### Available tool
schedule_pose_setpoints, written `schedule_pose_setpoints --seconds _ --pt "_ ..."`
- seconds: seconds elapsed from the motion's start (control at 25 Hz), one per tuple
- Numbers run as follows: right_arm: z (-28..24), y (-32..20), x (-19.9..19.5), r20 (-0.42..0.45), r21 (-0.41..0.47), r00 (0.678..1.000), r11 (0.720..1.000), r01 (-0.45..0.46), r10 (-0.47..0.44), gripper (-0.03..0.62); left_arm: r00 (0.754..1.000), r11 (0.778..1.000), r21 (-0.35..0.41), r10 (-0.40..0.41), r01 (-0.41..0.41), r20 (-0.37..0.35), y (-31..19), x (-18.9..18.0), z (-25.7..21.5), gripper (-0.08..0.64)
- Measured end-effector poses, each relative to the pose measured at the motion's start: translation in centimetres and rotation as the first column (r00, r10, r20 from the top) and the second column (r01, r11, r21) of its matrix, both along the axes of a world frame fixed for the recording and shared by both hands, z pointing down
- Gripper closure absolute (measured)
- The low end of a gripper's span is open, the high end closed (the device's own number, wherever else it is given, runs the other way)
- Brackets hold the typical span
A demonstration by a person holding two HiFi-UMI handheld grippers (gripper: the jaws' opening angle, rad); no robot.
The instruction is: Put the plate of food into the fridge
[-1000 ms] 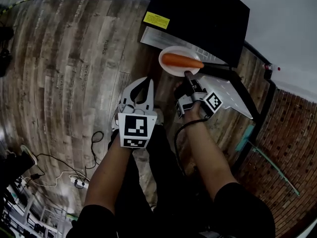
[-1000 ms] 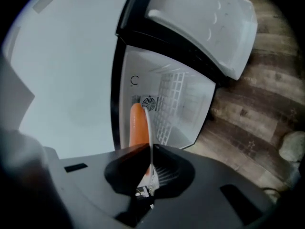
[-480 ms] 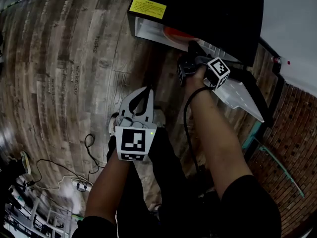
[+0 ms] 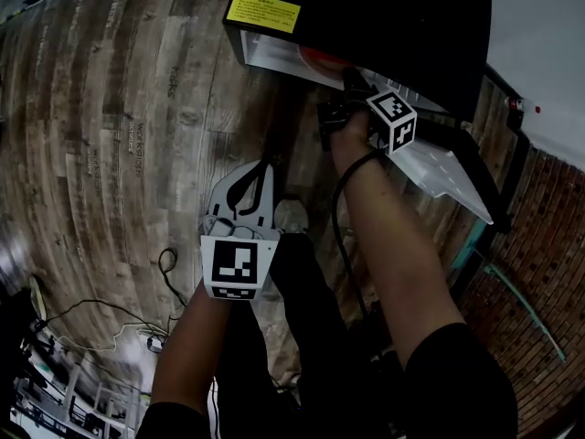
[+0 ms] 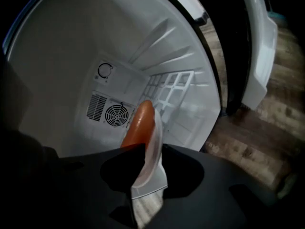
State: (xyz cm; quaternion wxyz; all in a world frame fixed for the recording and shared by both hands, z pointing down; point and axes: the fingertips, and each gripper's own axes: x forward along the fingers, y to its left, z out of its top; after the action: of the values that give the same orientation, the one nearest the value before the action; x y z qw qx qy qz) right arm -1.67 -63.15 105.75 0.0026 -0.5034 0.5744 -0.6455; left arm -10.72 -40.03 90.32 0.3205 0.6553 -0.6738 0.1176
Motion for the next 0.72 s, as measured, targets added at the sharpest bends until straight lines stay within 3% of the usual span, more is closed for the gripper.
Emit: schedule_pose_setpoints --seconds 0.04,0.2,0.4,0.44,0.48,0.6,0.72 --pt "0.3 0.1 0.3 -0.033 0.007 0.999 1.000 0.005 -0.005 0.472 1.000 1.000 0.001 0.001 -0.001 -0.001 -0.1 0.0 0.0 0.565" --pt "0.9 0.3 1.1 -0.085 0.030 0.996 0.999 0.024 -0.022 0.453 1.000 1.000 -0.005 0.016 -0.016 -0.003 0.2 0.1 0.5 0.565" --pt "0.5 2.2 2.2 -0.018 0.020 1.000 1.000 -0.022 0.023 0.446 1.000 1.000 -0.016 0.002 -0.002 -0.007 1.1 0.1 0.8 0.565" --pt "0.1 2.8 2.3 0.007 0.023 1.000 1.000 -0.013 0.013 0.488 1.000 1.000 -0.016 0.002 -0.002 -0.006 1.1 0.1 0.6 0.565" --pt "-0.5 3.3 2.2 0.028 0.032 1.000 0.999 0.011 -0.012 0.578 1.000 1.000 -0.016 0.004 -0.004 -0.005 1.1 0.2 0.4 0.565" --pt "-3.3 5.3 1.3 0.054 0.099 0.990 0.987 0.126 -0.132 0.578 1.000 1.000 -0.014 0.010 -0.010 0.005 1.1 0.2 -0.2 0.565" --pt "-6.7 7.8 1.2 -0.003 0.159 0.972 0.960 0.231 -0.234 0.580 1.000 1.000 -0.004 0.001 -0.001 0.004 0.7 0.0 -1.6 0.565"
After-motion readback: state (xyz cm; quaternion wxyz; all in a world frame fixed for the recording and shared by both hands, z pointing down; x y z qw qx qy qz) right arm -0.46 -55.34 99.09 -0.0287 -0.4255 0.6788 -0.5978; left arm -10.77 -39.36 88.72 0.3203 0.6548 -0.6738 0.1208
